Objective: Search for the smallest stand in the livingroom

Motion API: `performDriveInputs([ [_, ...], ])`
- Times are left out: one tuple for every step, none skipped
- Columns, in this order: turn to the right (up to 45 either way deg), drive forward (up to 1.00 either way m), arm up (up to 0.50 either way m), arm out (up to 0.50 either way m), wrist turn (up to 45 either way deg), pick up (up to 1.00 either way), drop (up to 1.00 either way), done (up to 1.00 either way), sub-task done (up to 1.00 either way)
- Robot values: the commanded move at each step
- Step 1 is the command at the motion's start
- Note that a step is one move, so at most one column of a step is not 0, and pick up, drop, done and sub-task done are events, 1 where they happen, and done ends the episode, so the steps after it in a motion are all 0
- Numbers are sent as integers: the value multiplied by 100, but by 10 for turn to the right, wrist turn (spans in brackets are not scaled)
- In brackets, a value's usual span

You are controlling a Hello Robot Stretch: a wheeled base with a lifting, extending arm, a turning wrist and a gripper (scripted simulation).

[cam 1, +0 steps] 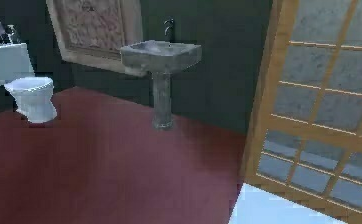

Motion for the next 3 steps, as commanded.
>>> performDriveInputs([
  [-450, 0, 0, 0, 0, 0, 0, 0, 0],
  [-120, 0, 0, 0, 0, 0, 0, 0, 0],
  [0, 100, 0, 0, 0, 0, 0, 0, 0],
])
